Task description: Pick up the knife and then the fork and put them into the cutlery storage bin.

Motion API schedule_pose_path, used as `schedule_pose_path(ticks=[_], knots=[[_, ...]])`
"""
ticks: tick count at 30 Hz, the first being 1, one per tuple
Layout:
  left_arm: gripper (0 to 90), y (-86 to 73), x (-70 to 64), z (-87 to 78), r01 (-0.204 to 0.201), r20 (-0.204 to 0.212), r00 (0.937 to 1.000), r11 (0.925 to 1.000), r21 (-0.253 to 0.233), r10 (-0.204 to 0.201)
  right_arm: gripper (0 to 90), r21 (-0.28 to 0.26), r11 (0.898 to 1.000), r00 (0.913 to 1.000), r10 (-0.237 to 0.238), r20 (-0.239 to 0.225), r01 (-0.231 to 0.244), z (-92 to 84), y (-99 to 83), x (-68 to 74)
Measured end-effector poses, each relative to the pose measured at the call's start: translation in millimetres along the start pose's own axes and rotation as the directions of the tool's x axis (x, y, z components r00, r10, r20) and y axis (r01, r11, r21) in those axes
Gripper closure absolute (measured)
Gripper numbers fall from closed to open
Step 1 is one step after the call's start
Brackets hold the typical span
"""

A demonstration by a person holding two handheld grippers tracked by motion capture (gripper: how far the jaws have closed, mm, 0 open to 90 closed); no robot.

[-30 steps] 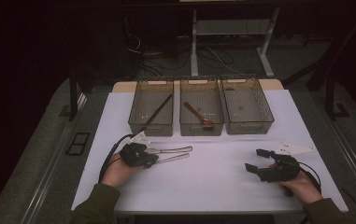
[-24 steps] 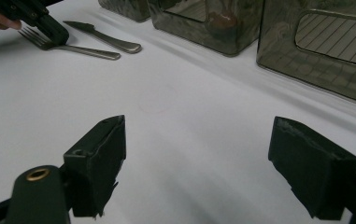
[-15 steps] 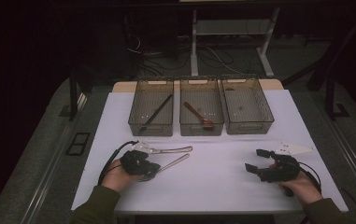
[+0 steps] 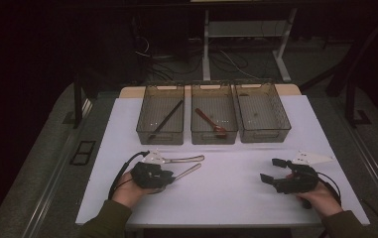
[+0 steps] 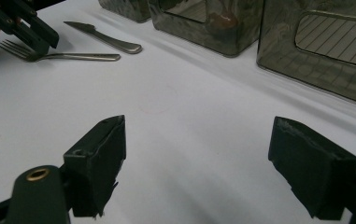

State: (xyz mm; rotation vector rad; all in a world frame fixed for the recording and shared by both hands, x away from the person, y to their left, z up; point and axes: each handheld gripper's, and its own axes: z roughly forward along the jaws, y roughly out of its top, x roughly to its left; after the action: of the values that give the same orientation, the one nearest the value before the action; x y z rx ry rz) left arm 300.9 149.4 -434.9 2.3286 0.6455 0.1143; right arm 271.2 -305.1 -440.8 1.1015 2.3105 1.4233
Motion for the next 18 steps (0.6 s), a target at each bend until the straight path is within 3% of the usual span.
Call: schedule_pose_path(ticks=[3, 5, 18], knots=[[73.6, -0.9, -2.2, 3.5, 0.015, -0.016, 0.9998, 0.9998, -0.012, -0.015, 18.4, 0.000, 1.000, 1.0000, 0.001, -0.001, -0.001, -0.1, 0.0, 0.1], [75.1, -1.1, -1.2, 5.0, 0.000, -0.022, 0.9998, 1.0000, -0.004, 0.000, 18.4, 0.001, 1.000, 1.0000, -0.001, -0.001, 0.001, 0.2, 0.0, 0.1], [83.3, -1.0, -2.8, 9.4, 0.016, -0.009, 0.9998, 0.9999, 0.006, -0.016, 18.4, 0.005, 1.000, 0.9999, -0.008, -0.007, 0.008, 0.5, 0.1, 0.7]])
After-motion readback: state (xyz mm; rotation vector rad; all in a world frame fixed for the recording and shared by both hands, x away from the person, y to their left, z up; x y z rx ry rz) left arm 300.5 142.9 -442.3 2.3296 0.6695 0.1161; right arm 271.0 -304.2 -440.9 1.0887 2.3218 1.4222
